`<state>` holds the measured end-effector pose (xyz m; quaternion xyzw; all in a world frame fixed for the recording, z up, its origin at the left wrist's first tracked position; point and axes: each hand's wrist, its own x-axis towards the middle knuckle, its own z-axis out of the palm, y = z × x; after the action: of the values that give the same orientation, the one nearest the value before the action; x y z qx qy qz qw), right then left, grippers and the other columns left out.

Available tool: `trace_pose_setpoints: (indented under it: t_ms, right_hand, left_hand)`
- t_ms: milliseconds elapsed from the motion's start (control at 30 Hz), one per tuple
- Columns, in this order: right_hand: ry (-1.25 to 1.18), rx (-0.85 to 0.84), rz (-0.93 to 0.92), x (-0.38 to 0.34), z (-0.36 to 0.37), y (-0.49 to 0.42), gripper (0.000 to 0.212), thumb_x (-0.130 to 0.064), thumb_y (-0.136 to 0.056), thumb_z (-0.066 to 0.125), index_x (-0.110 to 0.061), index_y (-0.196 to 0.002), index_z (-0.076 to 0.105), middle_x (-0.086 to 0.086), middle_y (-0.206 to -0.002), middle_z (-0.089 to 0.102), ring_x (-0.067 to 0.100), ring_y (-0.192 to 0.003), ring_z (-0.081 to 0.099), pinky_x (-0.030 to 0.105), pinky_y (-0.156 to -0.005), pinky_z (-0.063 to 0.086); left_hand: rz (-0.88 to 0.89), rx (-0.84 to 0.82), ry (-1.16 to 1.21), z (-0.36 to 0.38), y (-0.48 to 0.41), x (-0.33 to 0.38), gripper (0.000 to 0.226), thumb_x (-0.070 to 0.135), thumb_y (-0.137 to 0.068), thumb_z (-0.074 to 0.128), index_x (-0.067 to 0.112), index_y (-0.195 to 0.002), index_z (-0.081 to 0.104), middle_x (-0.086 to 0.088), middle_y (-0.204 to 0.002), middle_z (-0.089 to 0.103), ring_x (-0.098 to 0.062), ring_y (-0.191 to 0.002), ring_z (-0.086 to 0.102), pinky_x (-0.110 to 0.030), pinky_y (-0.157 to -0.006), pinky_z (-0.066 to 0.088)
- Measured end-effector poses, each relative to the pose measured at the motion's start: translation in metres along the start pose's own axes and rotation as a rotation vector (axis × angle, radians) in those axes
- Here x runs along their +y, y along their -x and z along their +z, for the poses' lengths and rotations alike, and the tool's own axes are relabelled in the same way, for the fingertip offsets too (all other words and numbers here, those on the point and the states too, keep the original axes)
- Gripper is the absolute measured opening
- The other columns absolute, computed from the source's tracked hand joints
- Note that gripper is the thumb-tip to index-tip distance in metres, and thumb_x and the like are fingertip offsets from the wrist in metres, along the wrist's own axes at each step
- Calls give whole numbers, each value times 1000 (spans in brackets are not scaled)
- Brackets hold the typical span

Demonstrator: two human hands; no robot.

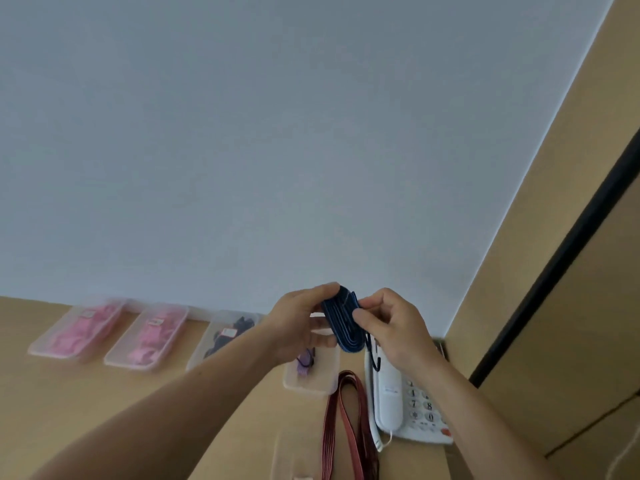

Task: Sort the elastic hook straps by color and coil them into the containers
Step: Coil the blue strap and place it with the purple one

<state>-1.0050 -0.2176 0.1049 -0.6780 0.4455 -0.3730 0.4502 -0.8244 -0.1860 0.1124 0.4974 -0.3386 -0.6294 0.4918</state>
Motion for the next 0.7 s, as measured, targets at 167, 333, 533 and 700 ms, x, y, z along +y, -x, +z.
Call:
trace_pose_setpoints:
  t_ms: [167, 333, 533, 700]
  right_hand:
    - [-43, 6, 102, 7, 21, -21, 7, -15, -89, 71, -17, -87, 65, 8, -76, 72, 15, -59, 60, 29, -53, 50]
    - [16, -28, 210, 18, 39, -48, 13, -13, -86, 75, -12, -89, 63, 12, -82, 73, 15, -61, 65, 26, -54, 52]
    - [114, 110, 342, 51, 73, -79, 18, -17, -77, 80, -18, -82, 63, 4, -71, 70, 14, -56, 65, 31, -53, 53]
    - [527, 141, 463, 96, 97, -86, 19, -31, -76, 75, -31, -77, 56, -12, -77, 64, 13, -76, 65, 31, -68, 53]
  left_hand:
    - [-8, 4, 18, -28, -32, 0, 24, 36, -90, 69, 12, -91, 71, -2, -87, 73, -19, -71, 70, -36, -56, 54]
    - [-61, -106, 15, -60, -68, -12, 29, 34, -95, 63, 6, -97, 69, -8, -92, 73, -21, -78, 69, -38, -60, 52]
    - [-149, -74, -40, -84, -113, -41, 34, 30, -101, 53, -1, -105, 68, -11, -91, 71, -21, -74, 69, -38, -68, 57]
    - [119, -26, -1130, -114, -132, -85, 40, 22, -97, 45, 13, -135, 52, -6, -137, 49, -22, -123, 50, -37, -102, 43]
